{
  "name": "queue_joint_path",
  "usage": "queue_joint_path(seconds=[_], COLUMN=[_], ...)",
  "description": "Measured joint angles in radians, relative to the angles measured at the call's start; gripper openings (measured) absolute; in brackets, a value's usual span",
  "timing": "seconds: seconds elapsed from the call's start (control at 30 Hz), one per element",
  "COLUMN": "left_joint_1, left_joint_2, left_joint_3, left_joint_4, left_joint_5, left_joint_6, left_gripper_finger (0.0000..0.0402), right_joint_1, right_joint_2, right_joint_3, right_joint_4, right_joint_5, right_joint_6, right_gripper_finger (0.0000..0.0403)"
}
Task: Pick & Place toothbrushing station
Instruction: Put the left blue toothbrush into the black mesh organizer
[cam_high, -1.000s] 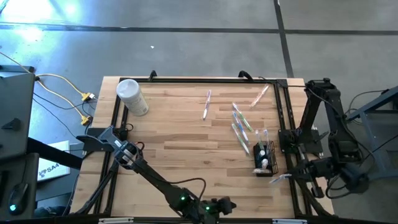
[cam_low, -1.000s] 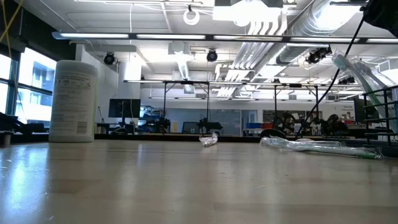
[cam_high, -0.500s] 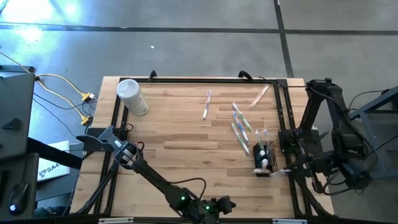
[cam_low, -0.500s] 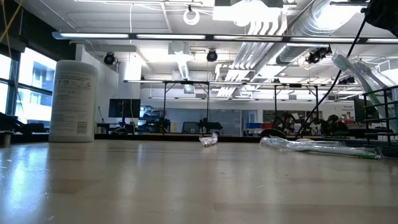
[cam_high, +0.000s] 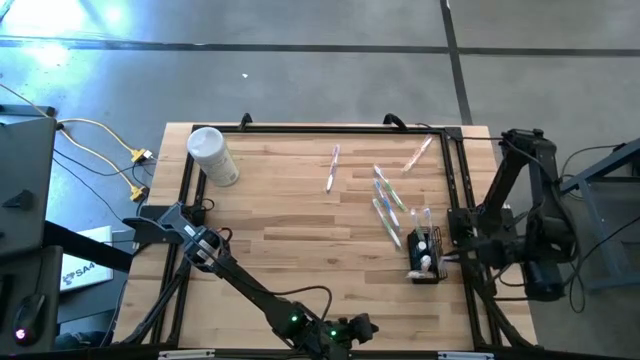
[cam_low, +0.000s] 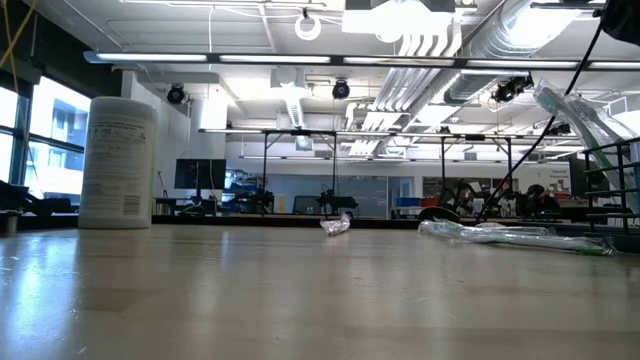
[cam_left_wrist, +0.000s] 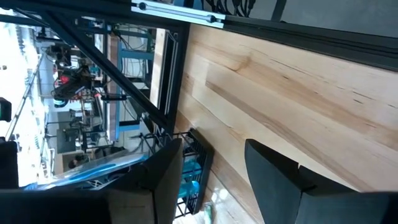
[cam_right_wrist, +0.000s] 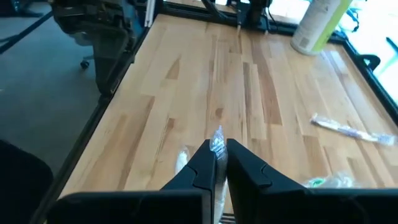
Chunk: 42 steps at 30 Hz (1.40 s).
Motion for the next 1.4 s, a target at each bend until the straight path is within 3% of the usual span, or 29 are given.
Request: queue_joint_path(seconds=[0.57, 1.07, 1.4], left_joint_1=[0.0, 0.0, 0.0], left_joint_2=[0.0, 0.0, 0.0], left_joint_3=[0.0, 0.0, 0.0], left_joint_4=[0.0, 0.0, 0.001], left_joint_5=[0.007, 0.008, 0.008], left_joint_6=[0.0, 0.004, 0.004], left_gripper_finger=[0.0171, 0.0171, 0.0171], right_joint_1=[-0.002, 0.0, 0.0], right_joint_2=[0.131, 0.141, 0.14], right_joint_3=[-0.064, -0.227, -0.261], right_joint_4=[-0.029, -0.031, -0.005], right_joint_5=[0.048, 0.05, 0.027], right_joint_6=[0.284, 0.604, 0.681], right_gripper_finger=[0.0013, 0.0013, 0.0017])
